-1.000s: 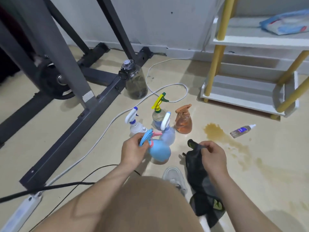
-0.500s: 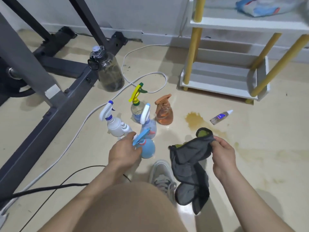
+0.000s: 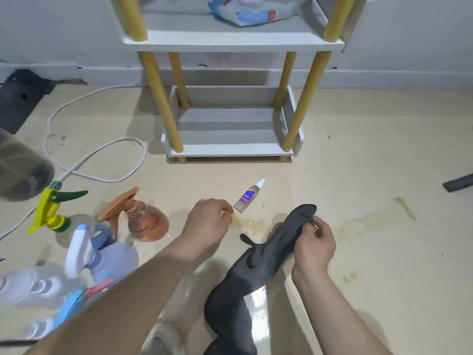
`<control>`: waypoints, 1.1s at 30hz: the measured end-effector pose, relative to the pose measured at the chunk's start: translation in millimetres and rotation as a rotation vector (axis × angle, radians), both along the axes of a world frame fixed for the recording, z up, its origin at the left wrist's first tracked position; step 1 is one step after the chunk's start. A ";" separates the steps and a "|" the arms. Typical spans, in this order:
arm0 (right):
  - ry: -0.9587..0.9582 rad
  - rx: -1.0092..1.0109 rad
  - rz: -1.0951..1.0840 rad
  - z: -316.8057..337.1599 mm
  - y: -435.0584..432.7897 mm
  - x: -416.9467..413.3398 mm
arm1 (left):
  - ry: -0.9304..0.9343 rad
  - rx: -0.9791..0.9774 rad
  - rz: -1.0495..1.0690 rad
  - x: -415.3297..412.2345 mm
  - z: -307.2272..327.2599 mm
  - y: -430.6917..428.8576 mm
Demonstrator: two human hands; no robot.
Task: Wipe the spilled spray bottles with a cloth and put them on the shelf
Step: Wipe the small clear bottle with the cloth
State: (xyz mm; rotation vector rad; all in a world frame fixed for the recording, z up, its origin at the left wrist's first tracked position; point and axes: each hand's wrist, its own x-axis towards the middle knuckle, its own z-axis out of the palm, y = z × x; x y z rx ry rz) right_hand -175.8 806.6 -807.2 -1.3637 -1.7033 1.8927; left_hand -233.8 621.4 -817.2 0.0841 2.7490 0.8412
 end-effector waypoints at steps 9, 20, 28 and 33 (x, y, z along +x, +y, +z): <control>-0.030 -0.294 0.133 -42.1 -0.7 -23.5 | -0.107 -0.189 0.114 -68.0 -91.4 54.3; 0.123 -0.394 0.431 -29.1 -26.4 -35.8 | -0.428 0.473 0.341 -9.0 -15.2 47.3; 0.079 -0.295 0.556 2.5 -77.9 -0.2 | -0.255 0.426 0.495 49.7 29.0 15.4; 0.045 -0.247 0.664 9.2 -90.3 28.1 | -0.242 0.356 0.469 96.4 28.0 -1.0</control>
